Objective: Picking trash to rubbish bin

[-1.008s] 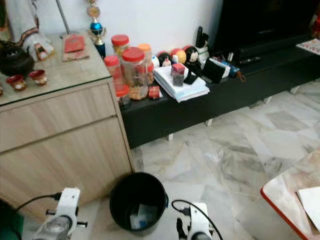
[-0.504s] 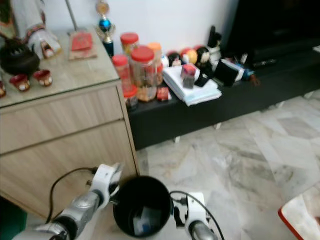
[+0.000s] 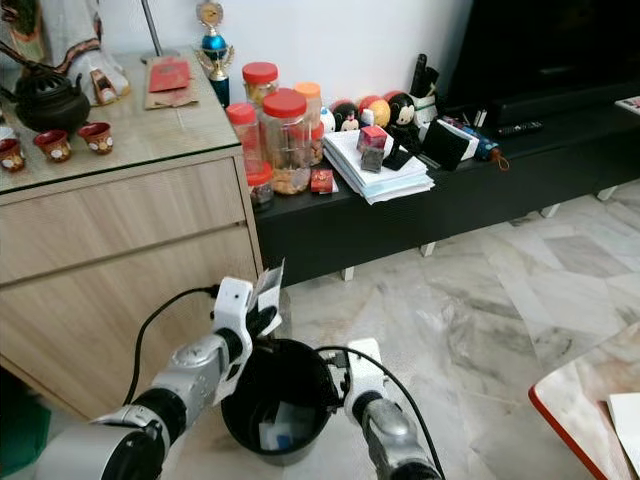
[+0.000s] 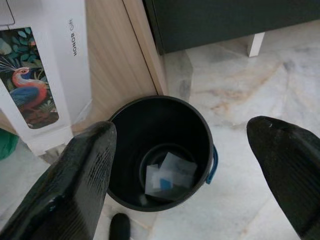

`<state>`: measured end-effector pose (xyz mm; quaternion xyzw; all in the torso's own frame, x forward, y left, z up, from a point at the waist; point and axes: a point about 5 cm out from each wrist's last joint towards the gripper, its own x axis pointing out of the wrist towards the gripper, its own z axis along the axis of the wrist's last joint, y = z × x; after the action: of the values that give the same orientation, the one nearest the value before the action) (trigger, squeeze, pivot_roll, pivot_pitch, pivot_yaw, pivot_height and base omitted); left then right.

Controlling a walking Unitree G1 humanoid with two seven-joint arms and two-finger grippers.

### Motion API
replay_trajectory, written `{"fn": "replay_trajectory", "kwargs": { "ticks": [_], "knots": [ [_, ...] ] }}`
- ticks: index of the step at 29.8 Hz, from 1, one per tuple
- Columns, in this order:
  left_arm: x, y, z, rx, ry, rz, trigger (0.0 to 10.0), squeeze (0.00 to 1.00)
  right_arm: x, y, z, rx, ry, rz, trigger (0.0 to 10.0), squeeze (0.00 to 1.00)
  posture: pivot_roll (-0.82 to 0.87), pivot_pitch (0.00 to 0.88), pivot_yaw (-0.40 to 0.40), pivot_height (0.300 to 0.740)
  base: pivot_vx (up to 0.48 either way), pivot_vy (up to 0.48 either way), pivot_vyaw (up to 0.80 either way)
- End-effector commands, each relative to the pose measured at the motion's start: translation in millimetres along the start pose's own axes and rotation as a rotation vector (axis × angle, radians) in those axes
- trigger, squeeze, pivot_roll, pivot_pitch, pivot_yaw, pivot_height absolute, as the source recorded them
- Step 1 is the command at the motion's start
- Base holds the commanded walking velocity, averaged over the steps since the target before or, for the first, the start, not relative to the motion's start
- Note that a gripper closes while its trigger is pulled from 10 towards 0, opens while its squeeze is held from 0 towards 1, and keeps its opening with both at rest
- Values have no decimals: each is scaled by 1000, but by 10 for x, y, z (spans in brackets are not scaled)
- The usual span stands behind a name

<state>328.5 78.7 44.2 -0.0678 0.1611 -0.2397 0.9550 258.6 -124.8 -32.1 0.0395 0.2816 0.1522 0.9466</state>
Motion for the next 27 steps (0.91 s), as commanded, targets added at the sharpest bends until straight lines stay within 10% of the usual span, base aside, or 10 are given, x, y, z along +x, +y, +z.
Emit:
{"fn": "replay_trajectory", "kwargs": {
  "ticks": [1,9,10,11,27],
  "knots": [
    [52,-40,138,5,-44,-35,10000,0,19,-1,77,-5,-29,6,10000,0,-120,71,-32,740,0,0,0],
    [113,-159,262,5,-84,-130,10000,47,-7,-18,56,-15,-41,25,10000,0,-148,92,-46,740,0,0,0],
    [114,-169,266,4,-87,-138,10000,675,-16,-27,43,-16,-41,25,10000,0,-149,96,-49,740,0,0,0],
    [113,-167,265,4,-87,-139,10000,1000,-22,-32,34,-16,-40,24,10000,0,-152,100,-51,740,0,0,0],
    [88,-129,238,-23,-96,-133,10000,1000,-44,-67,12,-23,-39,18,10000,0,-153,109,-67,740,0,0,0]
  ]
}}
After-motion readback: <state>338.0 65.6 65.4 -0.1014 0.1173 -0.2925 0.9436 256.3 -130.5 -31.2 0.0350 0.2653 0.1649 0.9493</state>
